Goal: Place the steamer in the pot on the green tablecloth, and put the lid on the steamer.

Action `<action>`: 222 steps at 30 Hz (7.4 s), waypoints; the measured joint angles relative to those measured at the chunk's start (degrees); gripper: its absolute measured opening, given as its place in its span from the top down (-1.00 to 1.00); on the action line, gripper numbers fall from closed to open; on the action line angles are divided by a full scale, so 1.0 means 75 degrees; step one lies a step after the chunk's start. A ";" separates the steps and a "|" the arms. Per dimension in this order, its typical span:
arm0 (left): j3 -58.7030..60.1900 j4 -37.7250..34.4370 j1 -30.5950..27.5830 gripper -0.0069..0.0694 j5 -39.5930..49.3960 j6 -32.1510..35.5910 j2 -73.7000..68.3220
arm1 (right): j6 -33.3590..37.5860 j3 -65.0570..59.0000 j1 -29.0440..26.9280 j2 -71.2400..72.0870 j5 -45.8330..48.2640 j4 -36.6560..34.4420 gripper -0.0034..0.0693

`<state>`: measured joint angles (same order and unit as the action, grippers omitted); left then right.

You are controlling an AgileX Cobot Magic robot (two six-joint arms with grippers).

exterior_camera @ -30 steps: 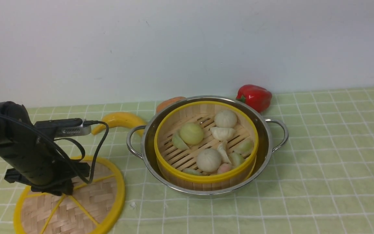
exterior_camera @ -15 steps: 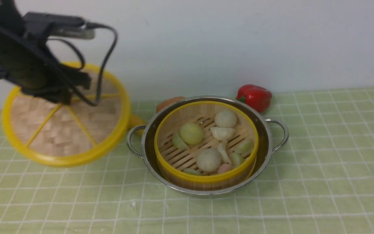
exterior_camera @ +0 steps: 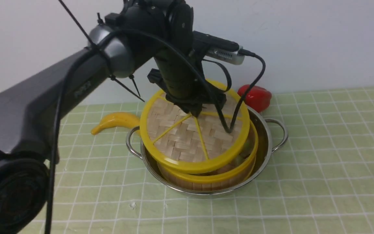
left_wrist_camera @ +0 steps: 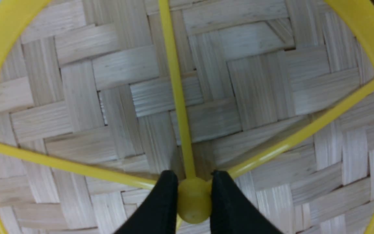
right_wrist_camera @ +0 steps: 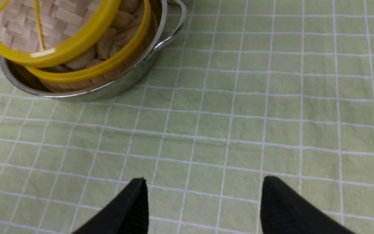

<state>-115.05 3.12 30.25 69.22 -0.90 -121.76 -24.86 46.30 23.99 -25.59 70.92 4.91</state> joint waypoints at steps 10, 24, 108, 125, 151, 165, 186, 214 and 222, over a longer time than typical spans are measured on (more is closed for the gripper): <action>-0.0392 -0.0340 0.0072 0.51 0.0070 0.0231 -0.0711 | -0.0016 0.0000 0.0000 0.0000 -0.0007 -0.0049 -0.35; -0.0897 -0.0416 0.0072 0.51 0.0322 0.0262 -0.0866 | -0.0024 0.0000 0.0000 0.0000 -0.0007 -0.0100 -0.35; -0.0460 -0.0315 0.0085 0.51 0.0094 -0.0066 -0.0724 | -0.0024 0.0000 0.0000 0.0000 -0.0007 -0.0100 -0.35; -0.0774 -0.0357 0.0085 0.51 0.0135 -0.0066 -0.0888 | -0.0024 0.0000 0.0000 0.0000 -0.0007 -0.0192 -0.35; -0.0695 -0.0472 0.0091 0.40 0.0118 -0.0051 -0.0924 | -0.0024 0.0000 0.0000 0.0000 -0.0007 -0.0216 -0.35; -0.0607 0.0078 0.0091 -0.91 0.0146 0.0259 0.0751 | 0.0646 -0.0018 0.0000 0.0076 -0.0028 -0.0049 -0.33; 0.6686 -0.0364 0.0091 0.88 -0.1872 0.0668 0.7539 | 0.0398 -0.2122 0.0000 0.3459 -0.0236 0.1399 0.95; 0.9427 -0.0024 -0.0902 0.71 -0.3617 0.1663 1.0955 | 0.0375 -0.2131 0.0000 0.3459 -0.0350 0.1118 0.80; 1.3728 -0.0316 -0.3771 0.65 -0.6840 0.0555 1.3701 | 0.0375 -0.2131 0.0000 0.3459 -0.0373 0.1102 0.74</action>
<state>-12.09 0.75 1.97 17.92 3.26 -19.00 -22.05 30.32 23.99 0.36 68.12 13.17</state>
